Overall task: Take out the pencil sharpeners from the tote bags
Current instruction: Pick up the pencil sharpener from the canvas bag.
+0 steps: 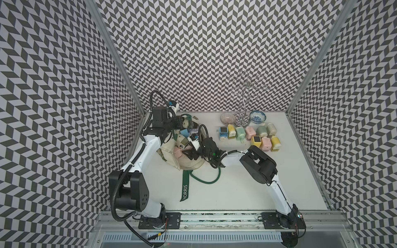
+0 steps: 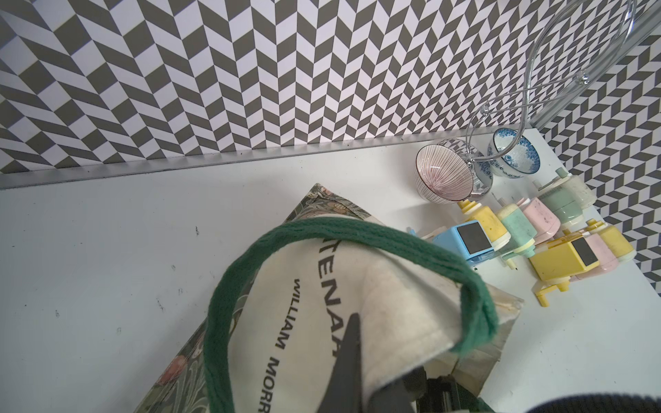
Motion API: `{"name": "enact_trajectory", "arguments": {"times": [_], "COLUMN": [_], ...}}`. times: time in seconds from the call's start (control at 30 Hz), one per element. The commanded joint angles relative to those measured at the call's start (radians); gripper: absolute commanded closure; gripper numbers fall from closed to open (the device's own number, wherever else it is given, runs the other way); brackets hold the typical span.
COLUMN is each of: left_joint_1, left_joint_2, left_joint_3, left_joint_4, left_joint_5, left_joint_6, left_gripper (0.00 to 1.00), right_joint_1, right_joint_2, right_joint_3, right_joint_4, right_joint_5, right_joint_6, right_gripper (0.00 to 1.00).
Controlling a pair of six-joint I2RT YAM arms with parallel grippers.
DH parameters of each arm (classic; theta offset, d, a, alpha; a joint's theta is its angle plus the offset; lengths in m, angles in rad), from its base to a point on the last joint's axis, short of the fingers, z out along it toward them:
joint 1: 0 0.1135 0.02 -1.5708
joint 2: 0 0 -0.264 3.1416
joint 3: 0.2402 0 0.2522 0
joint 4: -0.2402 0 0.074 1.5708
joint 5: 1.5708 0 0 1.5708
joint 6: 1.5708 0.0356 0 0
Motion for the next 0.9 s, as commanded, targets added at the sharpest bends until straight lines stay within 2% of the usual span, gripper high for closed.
{"name": "enact_trajectory", "arguments": {"times": [0.0,0.23,0.5,0.73,0.87], "left_joint_1": [0.0,0.0,-0.001,0.0,0.0], "left_joint_2": [-0.043,-0.045,-0.044,-0.044,-0.042], "left_joint_3": [0.015,0.013,0.014,0.014,0.014], "left_joint_4": [0.011,0.011,0.01,0.008,0.007], "left_joint_5": [0.019,0.016,0.014,0.009,0.008], "left_joint_6": [0.0,0.002,0.001,0.005,0.004], "left_gripper": [1.0,1.0,1.0,1.0,1.0], "right_joint_1": [0.004,0.004,0.004,0.007,0.009], "right_joint_2": [-0.086,-0.091,-0.06,-0.023,0.012], "right_joint_3": [-0.028,-0.006,0.083,0.186,0.264], "right_joint_4": [0.086,0.034,-0.092,-0.228,-0.326], "right_joint_5": [0.006,0.167,0.21,0.193,0.166], "right_joint_6": [-0.039,-0.039,-0.156,-0.217,-0.238], "right_gripper": [0.19,0.08,0.06,0.08,0.16]}}
